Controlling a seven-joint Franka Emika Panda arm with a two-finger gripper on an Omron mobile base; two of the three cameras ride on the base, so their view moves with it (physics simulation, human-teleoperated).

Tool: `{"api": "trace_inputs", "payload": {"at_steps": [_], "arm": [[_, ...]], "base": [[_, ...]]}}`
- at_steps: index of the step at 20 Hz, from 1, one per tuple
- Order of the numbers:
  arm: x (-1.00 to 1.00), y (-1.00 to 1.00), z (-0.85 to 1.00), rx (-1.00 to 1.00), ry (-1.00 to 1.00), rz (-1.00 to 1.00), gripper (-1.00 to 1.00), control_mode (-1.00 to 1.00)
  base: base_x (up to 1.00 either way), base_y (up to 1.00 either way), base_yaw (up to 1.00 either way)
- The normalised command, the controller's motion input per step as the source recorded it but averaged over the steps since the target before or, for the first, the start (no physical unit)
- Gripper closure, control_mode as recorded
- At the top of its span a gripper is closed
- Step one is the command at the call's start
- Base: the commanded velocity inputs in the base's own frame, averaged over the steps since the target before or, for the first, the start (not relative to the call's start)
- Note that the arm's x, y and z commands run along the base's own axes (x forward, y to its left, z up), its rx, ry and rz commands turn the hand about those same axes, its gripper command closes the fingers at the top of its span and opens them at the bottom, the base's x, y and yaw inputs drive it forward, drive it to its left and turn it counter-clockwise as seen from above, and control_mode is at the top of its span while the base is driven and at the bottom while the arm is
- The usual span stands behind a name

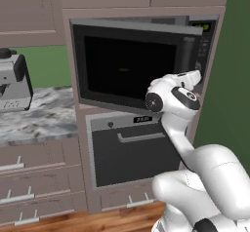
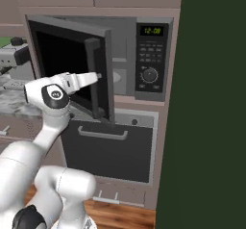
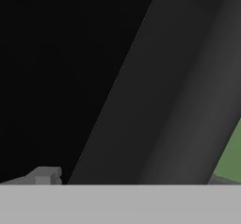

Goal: Pick the mug from the counter and place it inside the microwave. Then close the microwave.

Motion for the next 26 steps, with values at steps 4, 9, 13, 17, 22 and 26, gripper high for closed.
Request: {"api": "trace_inputs", "payload": {"at_steps": [4,9,13,17,22,26], "arm": [[0.56,-0.13,0.0,0.0,0.06,0.1,-1.0,-1.0],[0.52,-0.09,0.0,0.01,0.06,0.11,-1.0,-1.0],[0.4,-0.03,0.05,0.03,0.05,0.12,-1.0,-1.0],[0.27,0.0,0.19,0.05,0.07,0.13,-1.0,-1.0],[0.18,0.0,0.26,0.06,0.08,0.13,-1.0,-1.0],[0.35,0.0,0.18,0.06,0.12,0.11,-1.0,-1.0]], "base": [[0.0,0.0,0.0],[0.0,0.0,0.0],[0.0,0.0,0.0],[0.0,0.0,0.0],[0.0,0.0,0.0],[0.0,0.0,0.0]]}}
